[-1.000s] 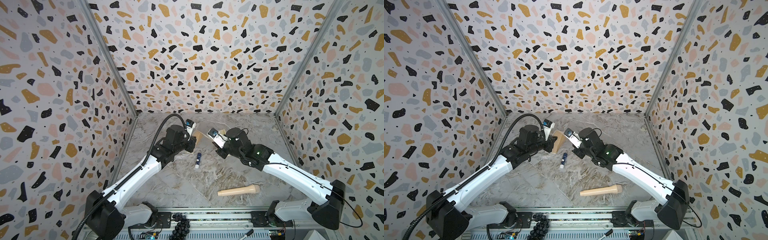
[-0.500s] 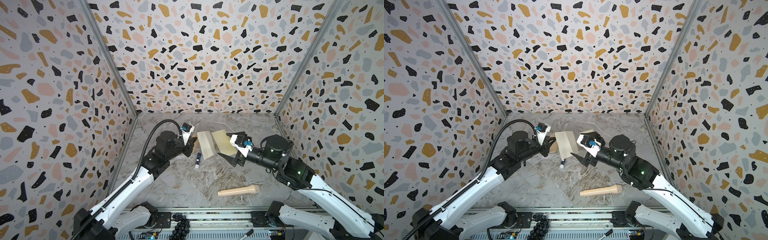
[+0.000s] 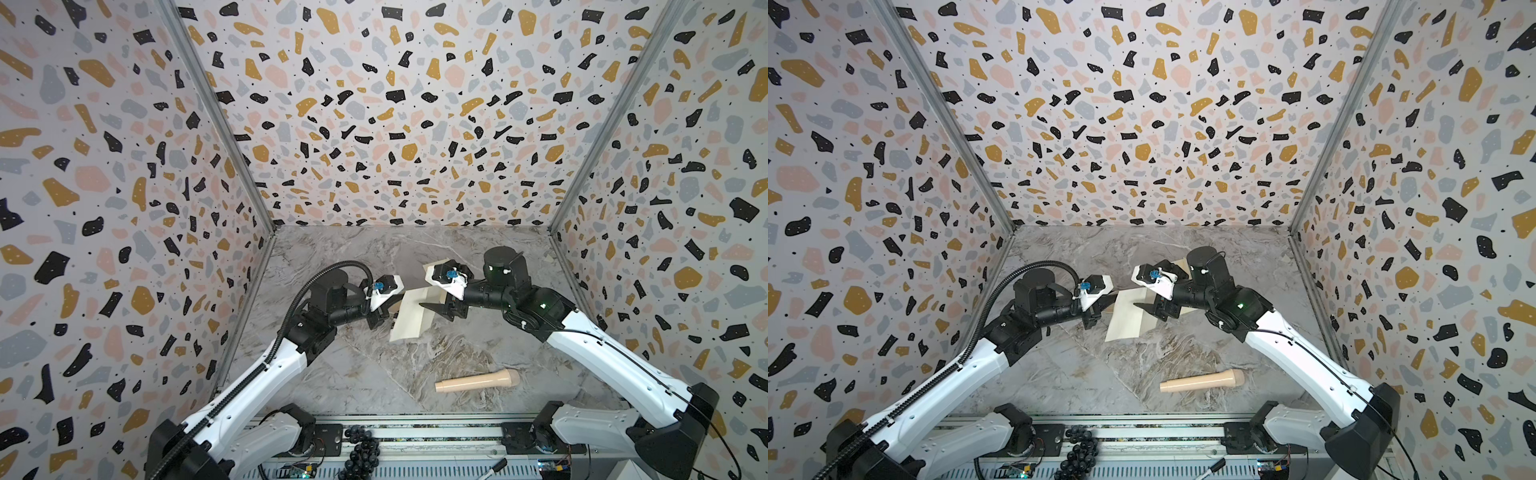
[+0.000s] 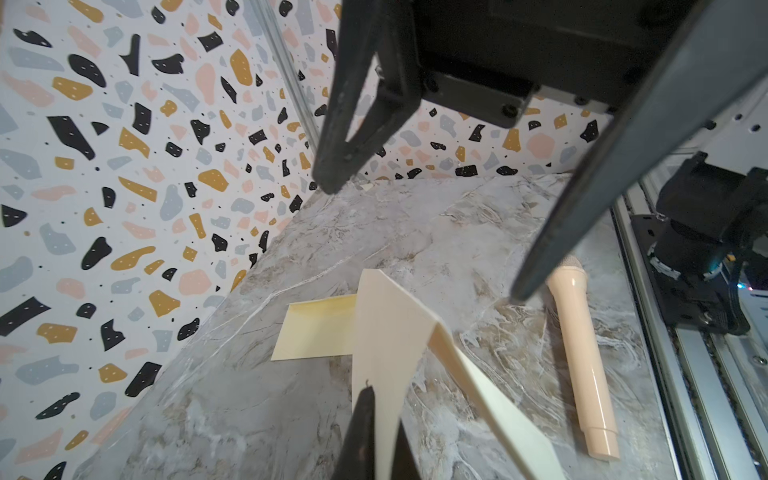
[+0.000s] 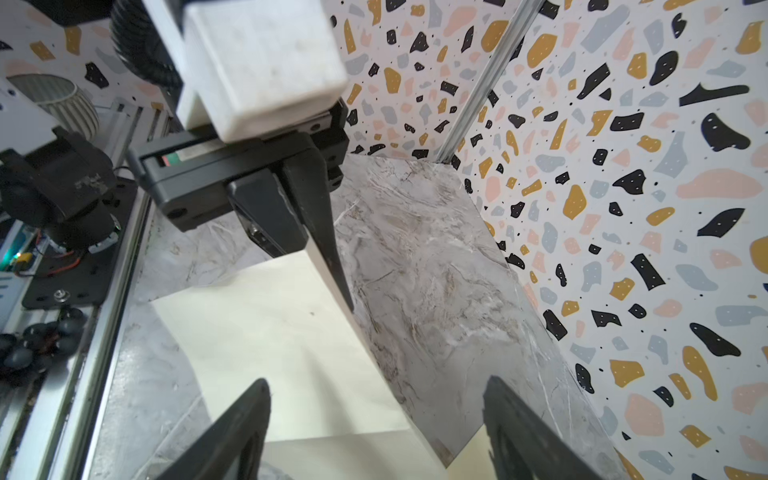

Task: Place the letter into the envelope and seal it

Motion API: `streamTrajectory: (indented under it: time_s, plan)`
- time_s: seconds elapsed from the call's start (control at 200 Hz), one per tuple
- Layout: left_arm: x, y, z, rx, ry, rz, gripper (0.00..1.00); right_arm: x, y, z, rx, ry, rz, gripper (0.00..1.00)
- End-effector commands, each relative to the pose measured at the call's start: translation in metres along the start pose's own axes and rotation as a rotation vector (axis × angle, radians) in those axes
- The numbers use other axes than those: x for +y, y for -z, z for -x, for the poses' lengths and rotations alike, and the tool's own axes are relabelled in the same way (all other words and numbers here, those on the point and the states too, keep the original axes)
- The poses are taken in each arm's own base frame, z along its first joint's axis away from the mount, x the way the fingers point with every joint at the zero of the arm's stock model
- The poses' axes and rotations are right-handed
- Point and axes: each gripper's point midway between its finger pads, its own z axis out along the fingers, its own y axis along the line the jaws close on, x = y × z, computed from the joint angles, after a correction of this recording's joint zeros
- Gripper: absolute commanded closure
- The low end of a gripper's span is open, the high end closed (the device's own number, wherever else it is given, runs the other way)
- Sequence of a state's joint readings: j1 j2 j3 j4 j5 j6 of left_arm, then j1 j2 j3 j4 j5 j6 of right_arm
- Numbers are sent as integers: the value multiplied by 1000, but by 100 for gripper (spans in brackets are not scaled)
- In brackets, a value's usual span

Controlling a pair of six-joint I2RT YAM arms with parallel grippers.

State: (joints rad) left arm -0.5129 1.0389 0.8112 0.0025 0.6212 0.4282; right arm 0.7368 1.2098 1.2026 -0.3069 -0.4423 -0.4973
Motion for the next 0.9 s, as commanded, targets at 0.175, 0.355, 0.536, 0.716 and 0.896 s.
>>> streamTrajectory:
  time_s: [0.175,0.355,0.536,0.716,0.896]
  plan:
    - [-13,-7,-5,-38,-66,-92,100,10,-2,8,-10,35,123,35]
    - [-17,-5,-5,-44,-64,-105,100,22,-8,4,1,21,220,43]
    - [-21,0,-4,-55,-77,-106,100,26,-20,-4,25,-2,273,58]
    - [-20,1,-5,-57,-79,-86,100,29,-25,-7,23,-15,307,71]
    - [-17,0,-5,-57,-66,-71,100,29,-28,-12,35,-20,302,83]
